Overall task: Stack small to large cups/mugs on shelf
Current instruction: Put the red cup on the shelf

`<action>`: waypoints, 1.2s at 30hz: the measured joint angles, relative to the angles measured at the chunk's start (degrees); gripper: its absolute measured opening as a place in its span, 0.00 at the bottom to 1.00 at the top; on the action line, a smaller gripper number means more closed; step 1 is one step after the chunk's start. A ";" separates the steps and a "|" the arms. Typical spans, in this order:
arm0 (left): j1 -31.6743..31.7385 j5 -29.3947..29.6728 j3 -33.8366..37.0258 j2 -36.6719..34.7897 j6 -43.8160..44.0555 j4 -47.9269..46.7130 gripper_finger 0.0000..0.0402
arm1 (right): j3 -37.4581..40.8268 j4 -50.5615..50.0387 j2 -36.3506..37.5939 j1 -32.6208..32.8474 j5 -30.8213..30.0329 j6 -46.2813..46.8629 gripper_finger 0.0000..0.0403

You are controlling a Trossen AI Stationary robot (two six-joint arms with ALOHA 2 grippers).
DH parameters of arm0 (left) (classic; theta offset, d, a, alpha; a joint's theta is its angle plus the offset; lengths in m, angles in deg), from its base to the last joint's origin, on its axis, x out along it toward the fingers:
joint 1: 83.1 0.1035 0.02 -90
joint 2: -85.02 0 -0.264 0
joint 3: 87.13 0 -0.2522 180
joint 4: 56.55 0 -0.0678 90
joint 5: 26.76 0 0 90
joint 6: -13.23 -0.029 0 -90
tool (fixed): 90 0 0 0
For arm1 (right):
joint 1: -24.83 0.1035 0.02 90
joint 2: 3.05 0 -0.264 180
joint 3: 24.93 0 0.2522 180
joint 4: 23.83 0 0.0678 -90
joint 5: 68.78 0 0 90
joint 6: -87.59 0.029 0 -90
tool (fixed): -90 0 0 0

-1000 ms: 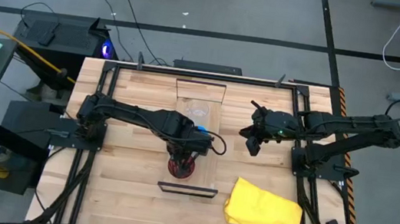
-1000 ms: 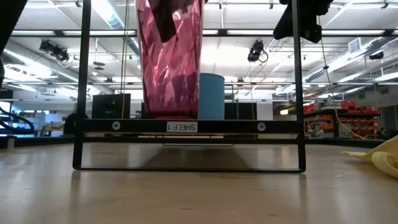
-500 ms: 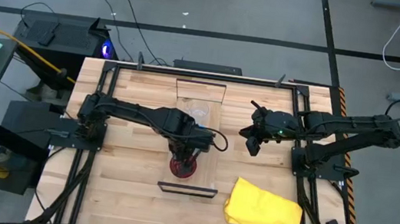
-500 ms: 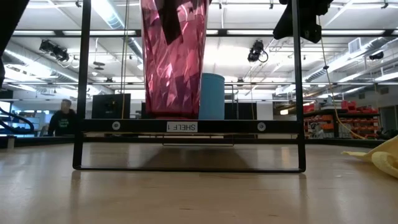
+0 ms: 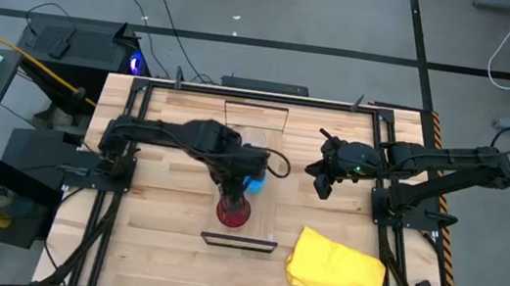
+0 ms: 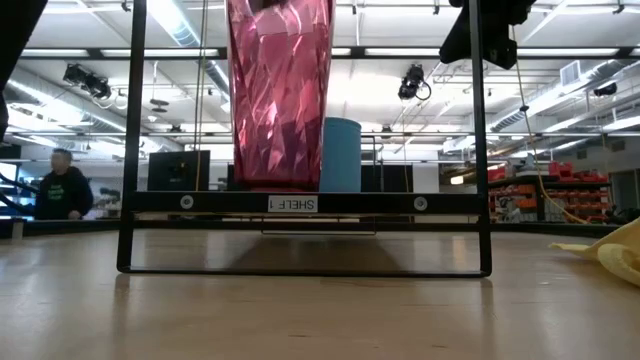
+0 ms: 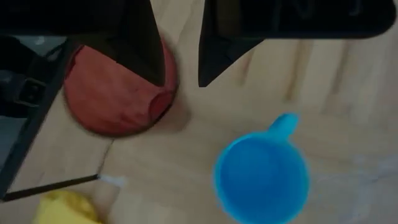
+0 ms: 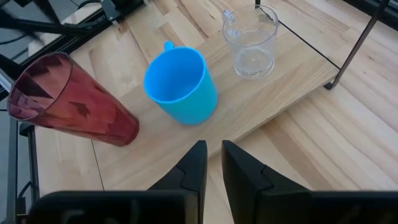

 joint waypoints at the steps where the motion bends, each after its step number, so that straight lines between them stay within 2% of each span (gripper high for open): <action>1: 0.00 1.28 -1.39 -0.04 0.04 -1.70 0.26 | 0.00 -0.16 0.00 0.16 0.00 0.00 0.14; 6: -0.82 4.85 -2.80 -3.20 0.01 -1.40 0.26 | 0.00 -1.02 0.02 1.61 0.00 0.03 0.14; 10: -1.78 9.21 3.25 -7.68 3.54 -1.58 0.25 | 0.00 -1.72 0.15 3.52 0.03 0.17 0.14; 13: -2.39 11.34 11.68 -12.55 7.20 -1.06 0.23 | 0.00 -2.53 0.15 4.78 0.04 0.42 0.14; 19: -5.81 11.77 33.42 -24.72 22.30 -0.01 0.20 | 0.00 -3.09 0.15 6.63 0.05 0.52 0.14; 22: -8.55 12.10 43.45 -30.74 29.44 6.71 0.18 | 0.00 -3.12 0.15 7.02 0.04 0.79 0.14; 24: -10.41 12.17 49.25 -33.64 31.70 16.73 0.17 | 0.00 -3.17 0.15 7.00 0.04 2.04 0.14; 30: -14.22 12.03 64.34 -37.15 31.73 43.83 0.14 | 0.00 -3.26 0.15 7.26 0.01 4.91 0.14; 36: -14.48 12.26 72.32 -37.18 32.97 54.68 0.12 | 0.00 -3.26 0.13 8.45 -0.02 6.55 0.14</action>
